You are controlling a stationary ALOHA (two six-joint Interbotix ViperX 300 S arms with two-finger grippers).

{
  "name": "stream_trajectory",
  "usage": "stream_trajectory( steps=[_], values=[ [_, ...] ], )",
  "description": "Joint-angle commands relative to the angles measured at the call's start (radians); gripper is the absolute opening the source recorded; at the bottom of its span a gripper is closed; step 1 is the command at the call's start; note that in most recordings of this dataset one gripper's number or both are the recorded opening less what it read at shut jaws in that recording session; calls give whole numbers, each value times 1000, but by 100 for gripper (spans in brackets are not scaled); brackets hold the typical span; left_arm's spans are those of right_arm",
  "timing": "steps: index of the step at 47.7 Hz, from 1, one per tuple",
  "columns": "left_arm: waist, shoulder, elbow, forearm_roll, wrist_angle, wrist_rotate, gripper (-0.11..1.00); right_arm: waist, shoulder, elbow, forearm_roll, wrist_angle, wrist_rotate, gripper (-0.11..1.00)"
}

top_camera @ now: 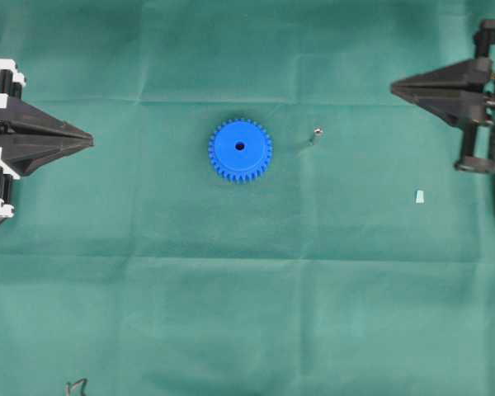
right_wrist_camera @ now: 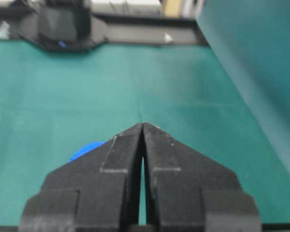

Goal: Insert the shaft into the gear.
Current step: 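Move the right gripper left toward the small silver shaft, then lower the open right gripper around the silver shaft and close it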

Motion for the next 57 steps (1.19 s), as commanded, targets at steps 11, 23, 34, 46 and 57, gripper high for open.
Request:
stream_trajectory(
  steps=[11,23,34,46,57],
  values=[
    [2,11,-26,2,-2,2,2,-32,230,-74,11,-11,14,34],
    [2,14,-26,2,-2,2,2,-49,468,-101,17,-31,46,79],
    [0,14,-25,2,5,0,2,-51,604,-106,18,-80,75,76],
    [2,15,-25,2,8,0,2,-51,684,-106,18,-117,110,76],
    [0,14,-25,2,8,0,2,-51,735,-110,18,-150,118,76]
  ],
)
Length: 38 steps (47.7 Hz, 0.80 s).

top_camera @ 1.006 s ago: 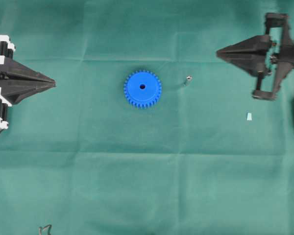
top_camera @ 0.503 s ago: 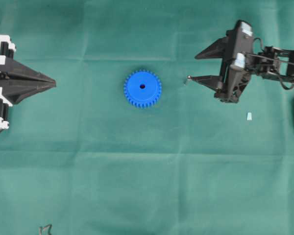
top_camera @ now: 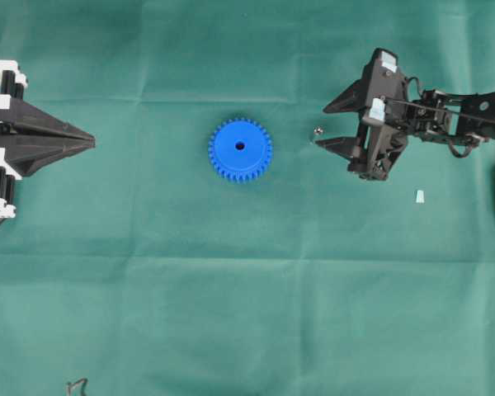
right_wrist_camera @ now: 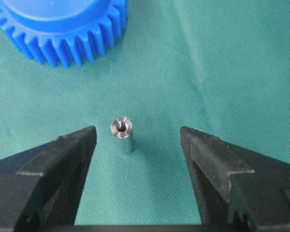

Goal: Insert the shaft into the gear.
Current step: 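Lower the open right gripper around the silver shaft and close it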

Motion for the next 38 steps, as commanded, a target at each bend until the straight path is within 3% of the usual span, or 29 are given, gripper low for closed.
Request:
stream_trajectory(
  steps=[1,17,20,30,38],
  values=[
    [0,8,-26,3,-5,0,2,-2,-2,-20,2,-25,2,76],
    [0,8,-25,3,-3,0,2,-2,37,-43,2,-41,2,74],
    [0,6,-26,3,-2,0,2,2,41,-48,2,-40,2,66],
    [0,8,-26,3,5,0,2,18,43,-46,0,-38,2,18],
    [0,6,-26,3,5,0,2,21,41,-49,0,-28,2,17]
  ],
)
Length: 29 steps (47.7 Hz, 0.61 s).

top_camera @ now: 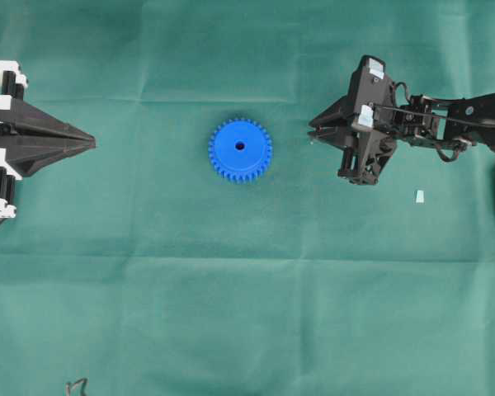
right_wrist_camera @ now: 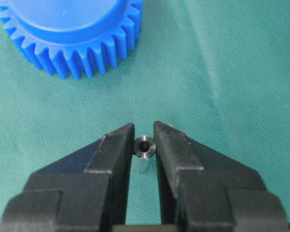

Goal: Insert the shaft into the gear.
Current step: 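Lower the open right gripper around the silver shaft and close it, then lift the silver shaft with the right gripper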

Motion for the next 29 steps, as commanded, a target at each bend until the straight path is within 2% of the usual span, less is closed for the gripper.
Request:
stream_trajectory(
  steps=[1,10,18,29],
  values=[
    [3,8,-26,3,-5,0,2,2,-9,-20,0,3,2,17],
    [3,6,-26,3,-3,0,2,0,-60,-40,0,83,-3,17],
    [2,6,-26,3,-3,0,2,0,-172,-74,-3,219,-6,17],
    [3,6,-26,3,-3,0,2,0,-290,-101,-12,318,-9,17]
  ],
)
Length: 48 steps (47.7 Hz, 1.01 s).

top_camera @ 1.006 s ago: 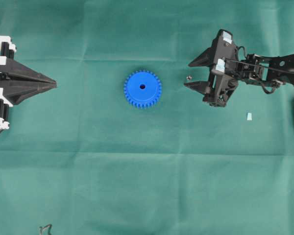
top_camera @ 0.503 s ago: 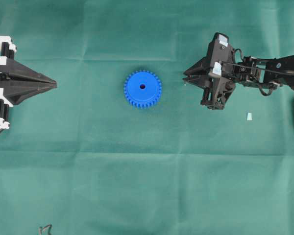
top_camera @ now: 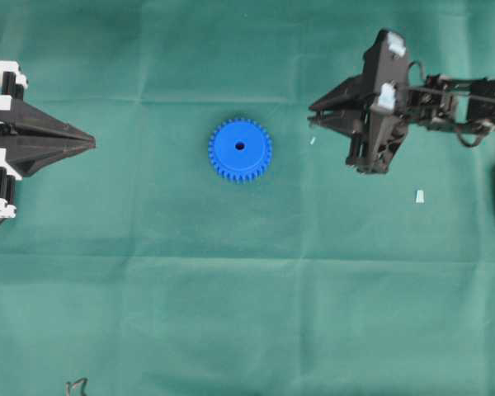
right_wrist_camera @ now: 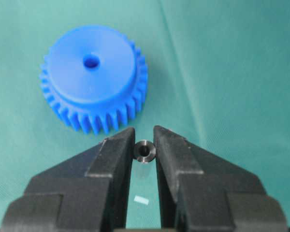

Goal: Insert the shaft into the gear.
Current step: 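Lift the silver shaft with the right gripper, then carry the shaft left over the blue gear's center hole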

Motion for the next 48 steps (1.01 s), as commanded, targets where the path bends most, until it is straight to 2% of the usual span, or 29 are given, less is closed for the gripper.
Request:
stream_trajectory(
  steps=[1,20,41,48],
  values=[
    [2,6,-26,2,-5,0,2,-2,-49,-31,-3,28,0,17],
    [0,6,-28,2,-8,0,2,18,-3,-80,-5,34,3,17],
    [2,5,-28,2,-11,0,2,81,245,-347,-5,29,3,17],
    [2,5,-28,2,-9,0,2,83,305,-393,-5,25,2,17]
  ],
)
